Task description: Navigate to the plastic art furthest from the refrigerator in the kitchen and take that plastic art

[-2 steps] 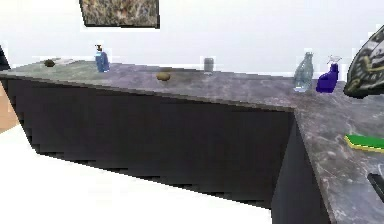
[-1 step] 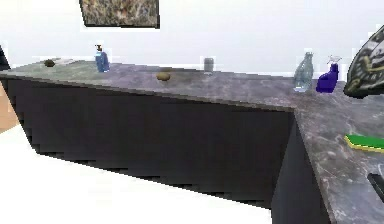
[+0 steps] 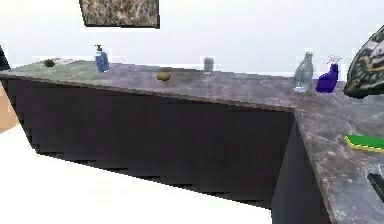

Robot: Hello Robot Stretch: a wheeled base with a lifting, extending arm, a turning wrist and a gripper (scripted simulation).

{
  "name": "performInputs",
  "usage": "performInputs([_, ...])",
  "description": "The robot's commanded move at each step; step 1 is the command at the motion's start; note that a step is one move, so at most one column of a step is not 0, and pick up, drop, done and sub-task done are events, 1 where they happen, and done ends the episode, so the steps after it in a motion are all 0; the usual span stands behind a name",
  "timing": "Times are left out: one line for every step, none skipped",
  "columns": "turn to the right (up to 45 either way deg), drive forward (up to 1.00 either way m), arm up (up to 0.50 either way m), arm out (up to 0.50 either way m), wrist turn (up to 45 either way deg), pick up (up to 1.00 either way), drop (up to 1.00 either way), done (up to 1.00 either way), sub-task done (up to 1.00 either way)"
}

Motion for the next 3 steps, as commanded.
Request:
performInputs([0.0,0.00,0.00,0.00,45.0,0.00,0.00,0.00,0.00])
performInputs([0.0,0.00,0.00,0.00,36.0,0.00,0.00,0.00,0.00])
performInputs([0.0,0.00,0.00,0.00,0.0,1.00,0.00,0.00,0.00])
